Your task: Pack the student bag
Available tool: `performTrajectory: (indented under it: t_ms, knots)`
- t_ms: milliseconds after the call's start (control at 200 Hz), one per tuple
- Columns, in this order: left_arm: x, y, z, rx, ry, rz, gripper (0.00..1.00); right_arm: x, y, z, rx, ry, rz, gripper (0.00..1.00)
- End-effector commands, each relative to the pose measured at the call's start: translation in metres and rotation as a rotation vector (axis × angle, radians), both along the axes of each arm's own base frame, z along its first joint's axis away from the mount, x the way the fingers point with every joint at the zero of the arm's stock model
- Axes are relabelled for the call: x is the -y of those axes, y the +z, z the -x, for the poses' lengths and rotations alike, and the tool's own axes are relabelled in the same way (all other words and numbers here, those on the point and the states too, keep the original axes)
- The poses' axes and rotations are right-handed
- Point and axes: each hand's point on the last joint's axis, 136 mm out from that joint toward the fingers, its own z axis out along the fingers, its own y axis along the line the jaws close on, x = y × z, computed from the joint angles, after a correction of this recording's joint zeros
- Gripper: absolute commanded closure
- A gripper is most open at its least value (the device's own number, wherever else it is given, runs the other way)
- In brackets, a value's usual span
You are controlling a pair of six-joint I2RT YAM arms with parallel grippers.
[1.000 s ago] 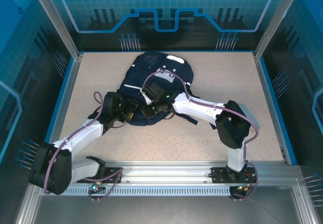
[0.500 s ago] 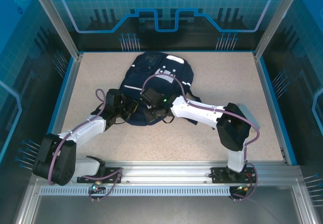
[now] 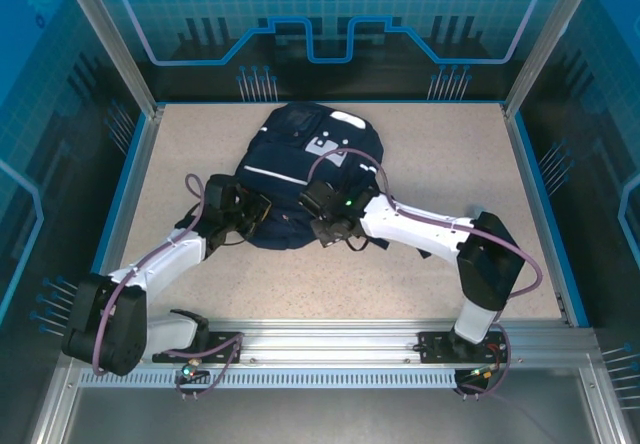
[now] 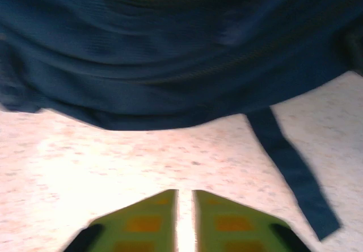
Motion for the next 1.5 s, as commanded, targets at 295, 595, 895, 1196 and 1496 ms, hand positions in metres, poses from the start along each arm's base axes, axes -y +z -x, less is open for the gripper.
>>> performTrajectory:
  t_ms: [295, 595, 895, 1196, 1496]
  knots:
    - [0.03, 0.043, -0.007, 0.102, -0.133, 0.077, 1.0, -0.064, 0.017, -0.001, 0.073, 0.032, -0.111, 0.52]
    - [0.033, 0.042, -0.006, 0.099, -0.138, 0.082, 1.0, -0.077, 0.007, -0.023, 0.119, -0.013, -0.056, 0.65]
    - [0.026, 0.036, -0.003, 0.088, -0.108, 0.053, 1.0, -0.05, -0.005, -0.025, 0.131, -0.102, 0.043, 0.93]
    - [0.009, 0.017, 0.007, 0.047, -0.074, -0.044, 1.0, 0.013, -0.008, -0.008, 0.088, -0.132, 0.068, 1.0]
    - [0.001, 0.007, 0.02, 0.015, -0.082, -0.093, 1.0, 0.072, -0.016, -0.028, 0.02, -0.179, 0.016, 1.0]
